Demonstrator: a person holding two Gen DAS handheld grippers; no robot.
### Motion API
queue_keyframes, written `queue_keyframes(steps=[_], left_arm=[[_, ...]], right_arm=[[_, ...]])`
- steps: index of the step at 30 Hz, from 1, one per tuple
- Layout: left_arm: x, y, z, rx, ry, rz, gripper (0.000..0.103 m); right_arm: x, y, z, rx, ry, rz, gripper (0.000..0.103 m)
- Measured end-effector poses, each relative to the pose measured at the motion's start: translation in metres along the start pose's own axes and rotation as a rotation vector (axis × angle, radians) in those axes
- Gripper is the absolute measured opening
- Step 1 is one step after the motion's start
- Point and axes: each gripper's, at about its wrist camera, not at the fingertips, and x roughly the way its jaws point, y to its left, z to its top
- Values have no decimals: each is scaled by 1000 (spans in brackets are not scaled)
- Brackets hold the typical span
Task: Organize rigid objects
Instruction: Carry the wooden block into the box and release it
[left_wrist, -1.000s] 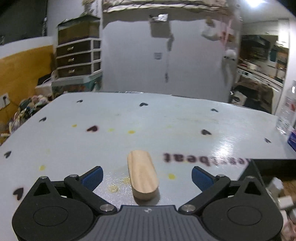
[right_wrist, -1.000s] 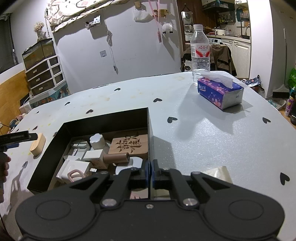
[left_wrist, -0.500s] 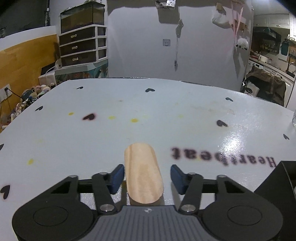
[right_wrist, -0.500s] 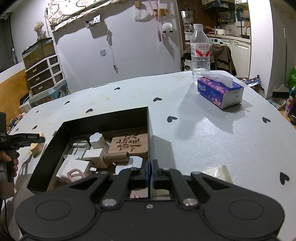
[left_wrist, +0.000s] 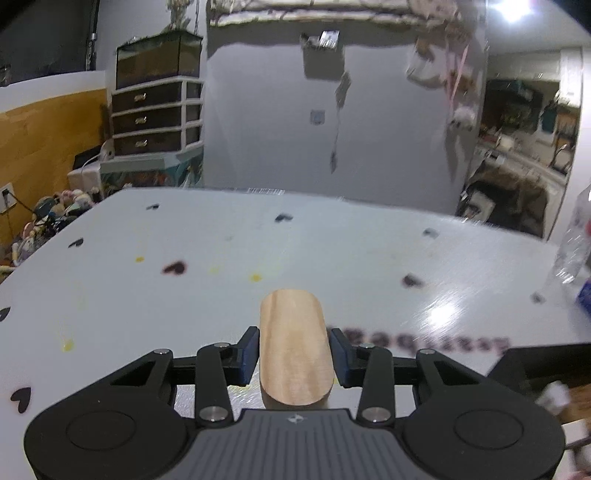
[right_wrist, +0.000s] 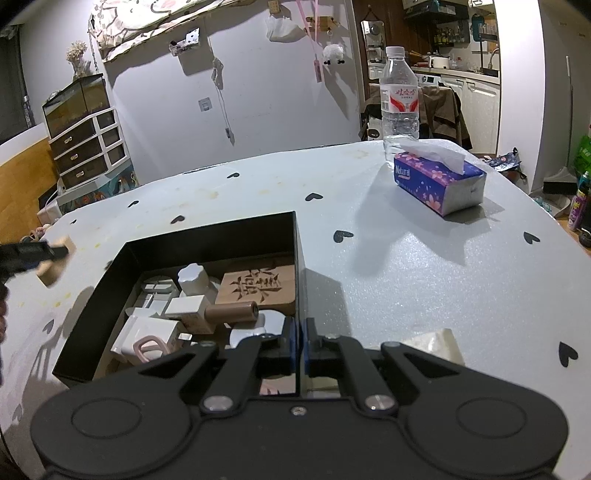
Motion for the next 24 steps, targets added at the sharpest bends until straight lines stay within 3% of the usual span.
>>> queue_keyframes(steps=[6, 8, 11, 14, 18, 24], left_arm=[[-51, -11, 24, 12, -136, -94, 42], [-67, -21, 30, 48, -172, -163, 42], [-86, -39, 33, 144, -178, -325, 42], [-92, -62, 26, 269, -124, -525, 42], [-87, -90, 8, 408, 3, -695, 42], [-69, -112, -16, 593, 158, -825, 42]], right_arm=[[0, 0, -1, 0, -1, 0, 4], [0, 0, -1, 0, 0, 0, 4], [0, -1, -1, 1, 0, 0, 4], [0, 0, -1, 1, 0, 0, 4], [0, 0, -1, 2, 0, 1, 4], [1, 0, -1, 4, -1, 2, 4]])
